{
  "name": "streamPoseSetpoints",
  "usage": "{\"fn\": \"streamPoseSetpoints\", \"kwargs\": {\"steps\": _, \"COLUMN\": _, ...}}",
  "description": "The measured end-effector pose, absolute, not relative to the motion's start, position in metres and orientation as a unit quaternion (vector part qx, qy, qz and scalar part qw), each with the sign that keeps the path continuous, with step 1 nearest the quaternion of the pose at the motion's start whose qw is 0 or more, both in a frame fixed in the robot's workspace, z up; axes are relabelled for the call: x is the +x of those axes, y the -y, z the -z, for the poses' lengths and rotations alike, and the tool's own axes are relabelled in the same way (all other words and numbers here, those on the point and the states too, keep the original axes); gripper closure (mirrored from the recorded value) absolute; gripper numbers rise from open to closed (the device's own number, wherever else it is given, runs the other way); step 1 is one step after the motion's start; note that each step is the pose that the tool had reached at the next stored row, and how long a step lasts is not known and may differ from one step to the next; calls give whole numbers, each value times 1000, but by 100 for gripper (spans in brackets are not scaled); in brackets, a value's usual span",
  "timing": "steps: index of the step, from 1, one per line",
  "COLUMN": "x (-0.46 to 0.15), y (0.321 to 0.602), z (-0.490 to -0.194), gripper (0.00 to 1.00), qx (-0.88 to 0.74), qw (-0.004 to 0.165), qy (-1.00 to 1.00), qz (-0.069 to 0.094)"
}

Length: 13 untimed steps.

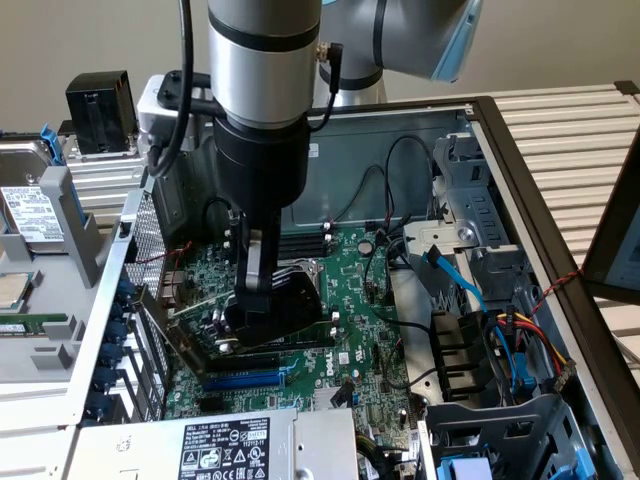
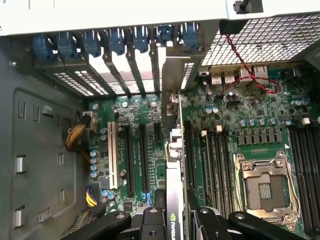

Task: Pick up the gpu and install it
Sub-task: 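Insert the gpu into the slot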

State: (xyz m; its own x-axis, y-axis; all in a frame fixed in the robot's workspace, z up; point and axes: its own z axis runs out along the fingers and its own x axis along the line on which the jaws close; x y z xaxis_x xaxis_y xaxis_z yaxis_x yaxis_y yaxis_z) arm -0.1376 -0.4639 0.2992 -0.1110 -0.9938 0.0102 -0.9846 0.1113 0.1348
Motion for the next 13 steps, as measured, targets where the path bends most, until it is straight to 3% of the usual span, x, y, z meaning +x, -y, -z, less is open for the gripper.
{"fn": "streamPoseSetpoints", "kwargs": {"steps": 6, "x": -132, "y": 465, "z": -303, "gripper": 73, "qx": 665, "qw": 51, "qy": 744, "qz": 49}}
{"fn": "streamPoseSetpoints", "kwargs": {"steps": 13, "x": -126, "y": 466, "z": -307, "gripper": 73, "qx": 663, "qw": 77, "qy": 741, "qz": 72}}
